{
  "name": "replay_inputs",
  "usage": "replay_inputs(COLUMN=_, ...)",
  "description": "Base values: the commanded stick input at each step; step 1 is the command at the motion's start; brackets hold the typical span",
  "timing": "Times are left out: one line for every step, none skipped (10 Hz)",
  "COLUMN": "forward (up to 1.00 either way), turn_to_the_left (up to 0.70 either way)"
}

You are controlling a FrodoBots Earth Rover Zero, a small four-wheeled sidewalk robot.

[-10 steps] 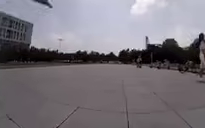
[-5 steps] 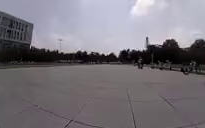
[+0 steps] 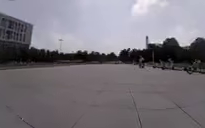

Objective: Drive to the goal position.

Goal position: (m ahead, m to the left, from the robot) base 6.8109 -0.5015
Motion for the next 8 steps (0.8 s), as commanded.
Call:
replay_inputs(forward=0.7, turn_to_the_left=0.0)
replay_inputs(forward=0.7, turn_to_the_left=0.0)
replay_inputs(forward=0.7, turn_to_the_left=0.0)
replay_inputs(forward=0.7, turn_to_the_left=0.0)
replay_inputs(forward=0.7, turn_to_the_left=0.0)
replay_inputs(forward=0.7, turn_to_the_left=0.0)
replay_inputs(forward=0.7, turn_to_the_left=0.0)
replay_inputs(forward=0.7, turn_to_the_left=0.0)
